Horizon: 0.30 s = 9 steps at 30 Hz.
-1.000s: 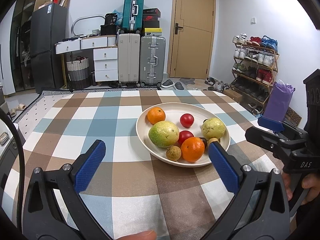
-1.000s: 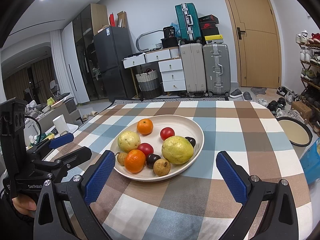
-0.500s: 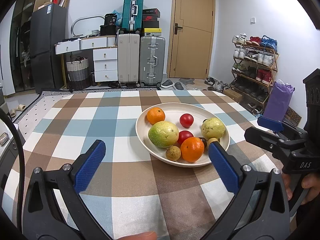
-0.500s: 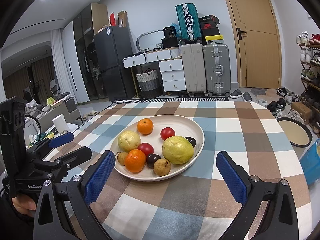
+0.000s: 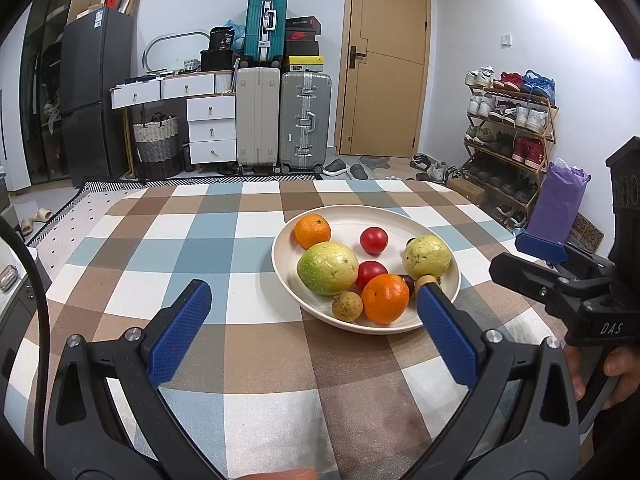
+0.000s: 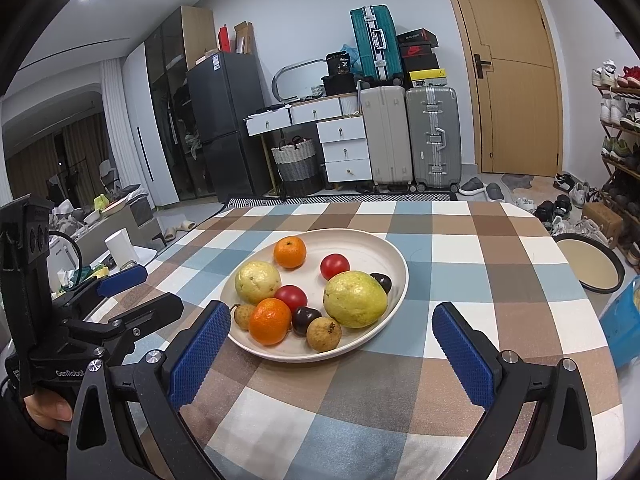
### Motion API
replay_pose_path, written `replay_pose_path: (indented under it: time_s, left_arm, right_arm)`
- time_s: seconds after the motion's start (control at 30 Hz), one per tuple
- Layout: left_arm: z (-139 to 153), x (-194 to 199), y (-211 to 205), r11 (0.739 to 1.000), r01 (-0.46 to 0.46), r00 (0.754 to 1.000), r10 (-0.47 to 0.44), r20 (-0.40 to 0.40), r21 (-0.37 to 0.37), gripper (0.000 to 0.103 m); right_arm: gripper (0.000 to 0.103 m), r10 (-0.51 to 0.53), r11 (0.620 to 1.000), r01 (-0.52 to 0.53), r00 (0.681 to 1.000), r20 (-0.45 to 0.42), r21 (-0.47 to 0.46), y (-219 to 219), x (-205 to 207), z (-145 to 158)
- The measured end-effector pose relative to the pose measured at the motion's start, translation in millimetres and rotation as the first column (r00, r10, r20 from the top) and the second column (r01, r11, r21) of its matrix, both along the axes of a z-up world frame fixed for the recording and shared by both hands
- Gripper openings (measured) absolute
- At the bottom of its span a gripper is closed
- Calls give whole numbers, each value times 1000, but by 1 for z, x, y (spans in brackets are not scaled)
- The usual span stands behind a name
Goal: Organize fruits
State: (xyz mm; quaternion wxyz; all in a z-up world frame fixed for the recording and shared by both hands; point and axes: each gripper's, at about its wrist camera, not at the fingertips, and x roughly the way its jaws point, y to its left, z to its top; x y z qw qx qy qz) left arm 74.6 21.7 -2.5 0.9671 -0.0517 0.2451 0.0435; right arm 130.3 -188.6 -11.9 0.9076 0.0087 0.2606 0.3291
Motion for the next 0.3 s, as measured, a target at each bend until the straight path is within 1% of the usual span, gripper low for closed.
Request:
replay_pose_path:
  time_s: [0.3]
  left_arm:
    - [-1,3,-2,1000,3,1000,-3,1,3,103]
  right_arm:
    - [103,2,1000,-2,1000,2,-4,0,-1,-1]
